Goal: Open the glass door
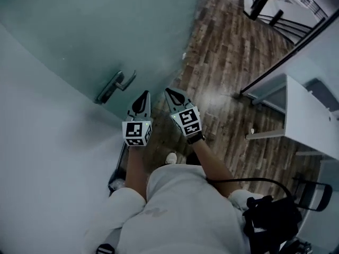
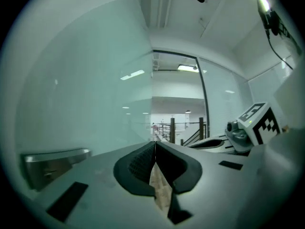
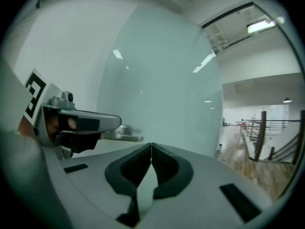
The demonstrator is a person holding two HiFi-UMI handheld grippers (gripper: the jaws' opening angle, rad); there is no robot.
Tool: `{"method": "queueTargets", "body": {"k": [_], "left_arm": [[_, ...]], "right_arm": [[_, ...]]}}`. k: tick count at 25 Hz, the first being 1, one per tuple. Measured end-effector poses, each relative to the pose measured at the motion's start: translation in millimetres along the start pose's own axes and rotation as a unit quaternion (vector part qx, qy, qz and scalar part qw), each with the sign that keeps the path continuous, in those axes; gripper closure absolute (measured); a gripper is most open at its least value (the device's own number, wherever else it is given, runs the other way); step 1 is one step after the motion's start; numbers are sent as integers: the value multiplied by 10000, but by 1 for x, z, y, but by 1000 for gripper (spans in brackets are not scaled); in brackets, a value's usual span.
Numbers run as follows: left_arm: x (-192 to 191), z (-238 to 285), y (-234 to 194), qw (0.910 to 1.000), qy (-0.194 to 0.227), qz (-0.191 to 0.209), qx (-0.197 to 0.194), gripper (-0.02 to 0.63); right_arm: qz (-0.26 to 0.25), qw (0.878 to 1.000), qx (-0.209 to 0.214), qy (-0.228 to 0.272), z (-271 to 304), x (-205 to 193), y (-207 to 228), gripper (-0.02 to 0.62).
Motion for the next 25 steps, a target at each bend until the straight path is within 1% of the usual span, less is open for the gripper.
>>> {"method": "queueTargets", "body": {"k": [2, 4, 7, 8, 10, 13, 15, 19, 23, 25], "left_arm": [[13, 34, 31, 9988, 270, -11, -405, 603], [32, 61, 70, 9950, 529, -17, -845, 602], [82, 83, 141, 9845, 925, 114, -1488, 603], [100, 86, 164, 9805, 1041, 162, -1658, 603], [126, 87, 203, 9735, 1215, 246, -1921, 603], [139, 87, 243, 9646, 1387, 327, -2219, 601], [136, 89, 261, 9610, 1442, 338, -2335, 603], [128, 90, 292, 9581, 1441, 329, -2455, 603], [124, 88, 310, 9561, 1532, 365, -2471, 603], [132, 83, 332, 9569, 1521, 362, -2448, 602]], "right_arm": [[88, 9984, -514, 239, -33, 12, 39, 591], [97, 9923, -1136, 480, -74, 27, 79, 592], [144, 9734, -2118, 866, -157, 57, 129, 592], [184, 9659, -2375, 1015, -186, 67, 141, 592], [278, 9518, -2745, 1337, -234, 81, 158, 592], [373, 9353, -3074, 1714, -278, 84, 172, 592], [380, 9295, -3181, 1829, -293, 79, 177, 592], [320, 9253, -3310, 1826, -313, 68, 184, 592], [333, 9225, -3517, 1558, -327, 51, 190, 592], [359, 9229, -3518, 1521, -351, 49, 196, 591]]}}
Point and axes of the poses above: the fingertips, and each gripper's own axes: z forward along the fingers, y to its right, x out of its top, the point moved 2 cm from there along -z, backward along the fingers, and after that the axes turned 11 degrees about z, right-handed, at the moved point
